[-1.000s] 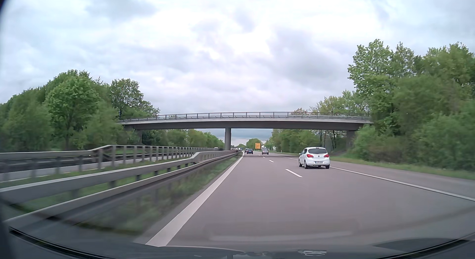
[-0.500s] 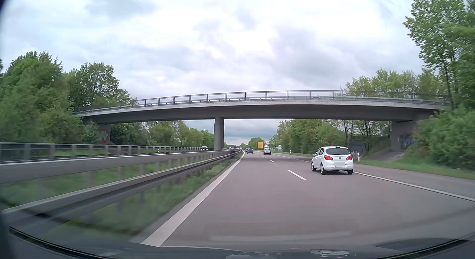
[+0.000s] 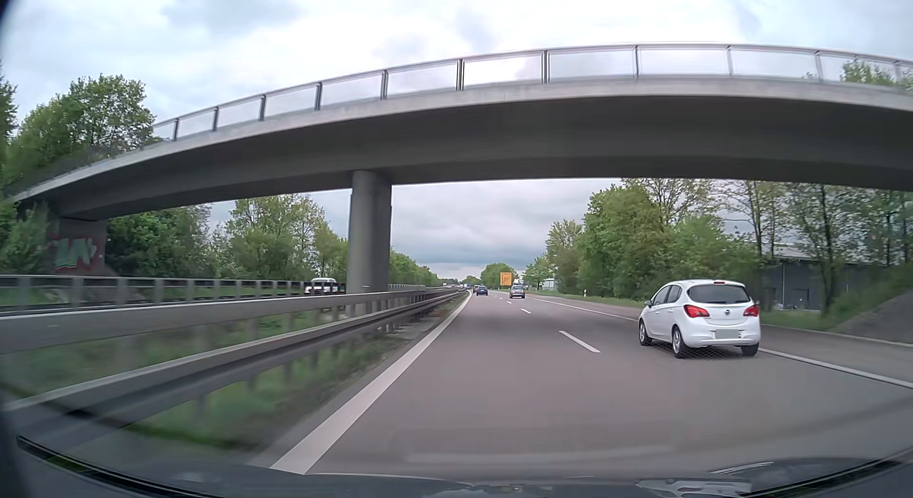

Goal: Follow the waypoints while adhering to traffic rules and regulations

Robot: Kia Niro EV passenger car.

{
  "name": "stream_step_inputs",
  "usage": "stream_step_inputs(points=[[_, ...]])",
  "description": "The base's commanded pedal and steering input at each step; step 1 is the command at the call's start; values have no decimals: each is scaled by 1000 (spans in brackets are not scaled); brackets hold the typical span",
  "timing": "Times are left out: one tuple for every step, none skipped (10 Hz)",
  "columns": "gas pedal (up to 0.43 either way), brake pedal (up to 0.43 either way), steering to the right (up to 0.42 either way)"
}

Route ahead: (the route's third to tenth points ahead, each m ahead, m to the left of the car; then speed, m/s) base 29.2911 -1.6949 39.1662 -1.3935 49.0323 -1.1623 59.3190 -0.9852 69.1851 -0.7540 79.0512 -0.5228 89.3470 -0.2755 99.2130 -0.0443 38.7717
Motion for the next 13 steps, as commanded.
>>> stream_step_inputs(points=[[480, 12, -3], [488, 12, -3], [488, 12, -3], [488, 12, -3], [488, 12, -3], [488, 12, -3], [488, 12, -3], [488, 12, -2], [488, 12, -2], [488, 12, -2], [488, 12, -2], [488, 12, -2], [488, 12, -2]])
